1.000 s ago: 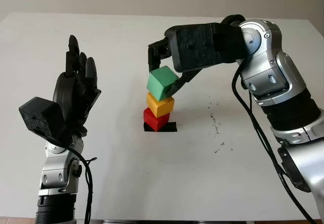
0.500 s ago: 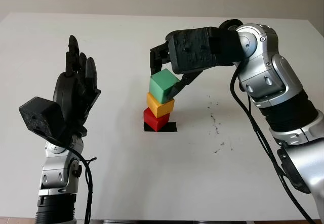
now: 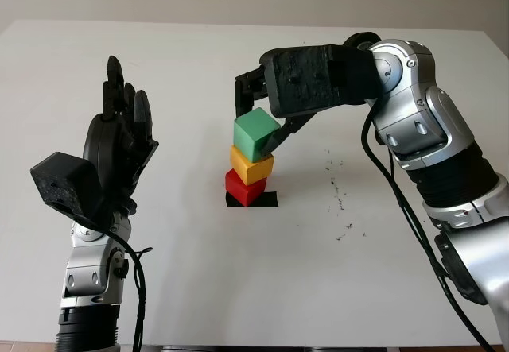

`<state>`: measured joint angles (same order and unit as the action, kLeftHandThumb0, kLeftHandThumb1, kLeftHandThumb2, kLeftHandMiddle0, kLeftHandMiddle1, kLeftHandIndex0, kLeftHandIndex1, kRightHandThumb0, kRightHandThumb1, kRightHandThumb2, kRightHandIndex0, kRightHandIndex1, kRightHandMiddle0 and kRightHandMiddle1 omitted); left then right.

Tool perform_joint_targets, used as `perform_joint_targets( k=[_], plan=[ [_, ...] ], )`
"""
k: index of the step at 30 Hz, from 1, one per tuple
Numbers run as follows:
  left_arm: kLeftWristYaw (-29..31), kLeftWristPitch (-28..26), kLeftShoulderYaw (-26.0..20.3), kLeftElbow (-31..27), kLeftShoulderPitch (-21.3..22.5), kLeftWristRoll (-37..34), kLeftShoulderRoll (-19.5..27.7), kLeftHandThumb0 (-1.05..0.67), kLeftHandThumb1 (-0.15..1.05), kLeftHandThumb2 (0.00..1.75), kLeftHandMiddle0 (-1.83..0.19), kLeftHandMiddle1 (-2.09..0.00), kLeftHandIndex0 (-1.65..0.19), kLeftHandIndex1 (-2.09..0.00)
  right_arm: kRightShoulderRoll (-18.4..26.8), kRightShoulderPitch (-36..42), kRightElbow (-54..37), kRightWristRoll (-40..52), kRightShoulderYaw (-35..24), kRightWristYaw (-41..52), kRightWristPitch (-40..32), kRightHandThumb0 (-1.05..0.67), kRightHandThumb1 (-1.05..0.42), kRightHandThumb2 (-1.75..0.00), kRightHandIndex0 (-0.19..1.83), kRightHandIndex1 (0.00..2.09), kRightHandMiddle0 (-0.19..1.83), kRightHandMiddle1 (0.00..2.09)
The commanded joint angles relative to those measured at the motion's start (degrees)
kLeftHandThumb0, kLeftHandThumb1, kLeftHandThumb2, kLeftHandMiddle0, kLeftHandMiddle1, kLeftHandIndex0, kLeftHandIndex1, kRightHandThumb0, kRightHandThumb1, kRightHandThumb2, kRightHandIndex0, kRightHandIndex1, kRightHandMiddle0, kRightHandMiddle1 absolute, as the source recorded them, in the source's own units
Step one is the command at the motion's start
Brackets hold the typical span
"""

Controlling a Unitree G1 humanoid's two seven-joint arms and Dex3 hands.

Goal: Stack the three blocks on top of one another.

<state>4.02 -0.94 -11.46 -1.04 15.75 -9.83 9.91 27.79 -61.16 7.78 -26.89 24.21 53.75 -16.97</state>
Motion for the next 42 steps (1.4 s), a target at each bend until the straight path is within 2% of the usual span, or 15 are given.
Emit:
perform_joint_targets(
  k=[1,18,21,23,25,28,32,36,42],
  plan=[
    [-0.04,0.34,-0.04,-0.77,-0.08,0.34,0.16,-0.69,1.05,0.67,0.19,0.0,0.19,0.0,-0.11,0.16,0.03,0.33,-0.54,-0.4,0.4,-0.49,-0.95,-0.05,0.32,0.06,0.35,1.6],
    [-0.14,-0.07,-0.06,-1.27,-0.02,0.12,0.1,-0.68,1.05,0.67,0.19,0.0,0.19,0.0,0.21,0.83,-1.31,1.18,-0.5,-0.16,-0.76,-0.49,-0.95,-0.06,0.29,0.05,0.34,1.6],
    [-0.39,0.0,-0.03,-1.26,0.0,0.38,0.07,-0.68,1.05,0.67,0.19,0.0,0.19,0.0,0.12,0.76,-1.25,1.52,-0.77,0.28,-1.82,-0.5,-0.94,-0.05,0.26,0.03,0.28,1.54],
    [-0.27,0.13,-0.07,-1.18,-0.04,0.34,0.17,-0.68,1.05,0.67,0.19,0.0,0.19,0.0,0.41,0.57,-1.09,1.08,-0.34,0.64,-2.03,-0.54,-0.92,-0.05,0.17,0.02,0.16,1.37],
    [-0.24,0.2,-0.08,-1.1,-0.04,0.42,0.26,-0.68,1.05,0.68,0.19,0.0,0.19,0.0,0.8,0.54,-1.3,0.75,-0.02,1.19,-1.9,-0.57,-0.89,-0.05,0.06,0.02,0.06,1.01],
    [-0.26,-0.07,-0.13,-1.16,0.05,0.3,0.26,-0.69,1.05,0.67,0.19,0.0,0.19,0.0,1.4,0.5,-2.02,0.6,0.26,2.65,-1.51,-0.62,-0.87,-0.05,-0.03,0.03,0.03,0.58],
    [-0.21,-0.16,-0.15,-1.16,0.08,0.22,0.26,-0.68,1.05,0.67,0.19,0.0,0.19,0.0,2.5,-0.59,-2.76,0.0,1.56,6.73,-1.2,-0.72,-0.87,-0.05,-0.17,0.01,-0.13,0.25],
    [-0.25,-0.05,-0.14,-1.07,0.07,0.28,0.22,-0.68,1.05,0.68,0.19,0.0,0.19,0.0,2.92,0.1,-3.34,1.96,0.05,7.81,0.53,-0.81,-0.84,-0.05,-0.19,0.0,-0.19,0.04],
    [-0.84,-0.47,0.04,-1.45,-0.13,0.73,0.15,-0.68,1.05,0.67,0.19,0.0,0.19,0.0,5.39,0.06,-3.98,5.86,-2.63,8.92,5.01,-0.97,-0.87,-0.06,-0.19,0.0,-0.19,0.0]
  ],
)
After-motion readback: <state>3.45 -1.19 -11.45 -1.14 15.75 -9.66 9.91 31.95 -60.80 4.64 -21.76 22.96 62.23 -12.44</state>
